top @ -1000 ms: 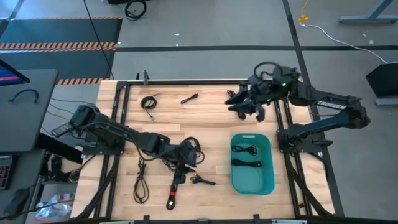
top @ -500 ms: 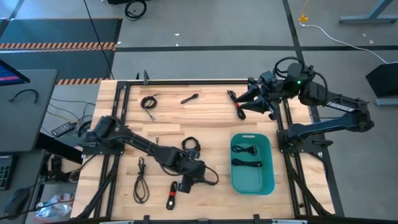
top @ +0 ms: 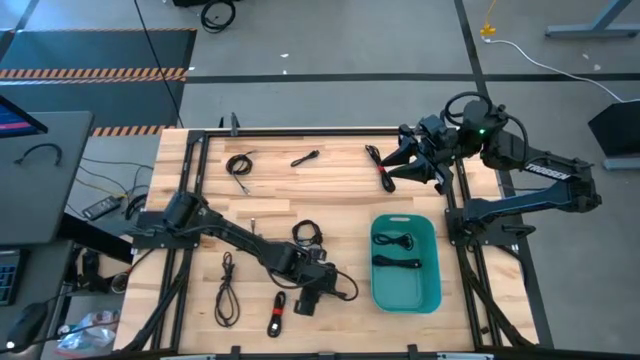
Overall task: Pick and place USB-C Cables
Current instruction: Put the black charger cable into the green bin
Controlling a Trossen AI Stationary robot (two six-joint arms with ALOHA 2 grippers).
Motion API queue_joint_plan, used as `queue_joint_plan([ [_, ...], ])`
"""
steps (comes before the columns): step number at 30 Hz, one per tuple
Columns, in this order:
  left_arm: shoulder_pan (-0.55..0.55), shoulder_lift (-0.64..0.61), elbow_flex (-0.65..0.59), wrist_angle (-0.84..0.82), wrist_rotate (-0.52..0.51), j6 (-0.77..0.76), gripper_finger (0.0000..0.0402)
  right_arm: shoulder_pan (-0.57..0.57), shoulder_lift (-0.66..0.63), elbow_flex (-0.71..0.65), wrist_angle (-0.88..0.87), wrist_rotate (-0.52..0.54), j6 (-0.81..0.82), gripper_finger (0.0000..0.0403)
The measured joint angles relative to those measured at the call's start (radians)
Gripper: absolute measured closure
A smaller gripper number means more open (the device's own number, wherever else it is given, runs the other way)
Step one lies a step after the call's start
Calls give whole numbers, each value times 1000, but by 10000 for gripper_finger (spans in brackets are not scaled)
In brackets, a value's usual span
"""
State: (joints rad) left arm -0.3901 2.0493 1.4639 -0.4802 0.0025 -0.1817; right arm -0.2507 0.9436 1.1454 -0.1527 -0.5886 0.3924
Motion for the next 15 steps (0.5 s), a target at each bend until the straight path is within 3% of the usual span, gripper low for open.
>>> queue_joint_plan([
  [15,15,62,-1,2,29,-15,200,-2,-12,0,127,-41,32,243],
])
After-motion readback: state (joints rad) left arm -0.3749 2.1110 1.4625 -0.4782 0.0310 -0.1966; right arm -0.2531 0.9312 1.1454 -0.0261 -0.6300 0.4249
